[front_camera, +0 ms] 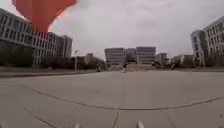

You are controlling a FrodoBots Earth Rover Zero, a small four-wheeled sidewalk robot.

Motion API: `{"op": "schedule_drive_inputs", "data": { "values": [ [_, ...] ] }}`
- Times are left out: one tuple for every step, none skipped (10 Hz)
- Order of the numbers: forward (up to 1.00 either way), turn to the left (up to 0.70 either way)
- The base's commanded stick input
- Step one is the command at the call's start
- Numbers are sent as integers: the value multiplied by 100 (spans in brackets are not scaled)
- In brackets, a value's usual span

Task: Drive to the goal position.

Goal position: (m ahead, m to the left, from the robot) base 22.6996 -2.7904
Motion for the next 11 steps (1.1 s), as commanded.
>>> {"op": "schedule_drive_inputs", "data": {
  "values": [
    [85,0],
    [85,0],
    [85,0],
    [85,0],
    [85,0],
    [85,0],
    [85,0],
    [85,0],
    [85,0],
    [85,0],
    [85,0]
  ]
}}
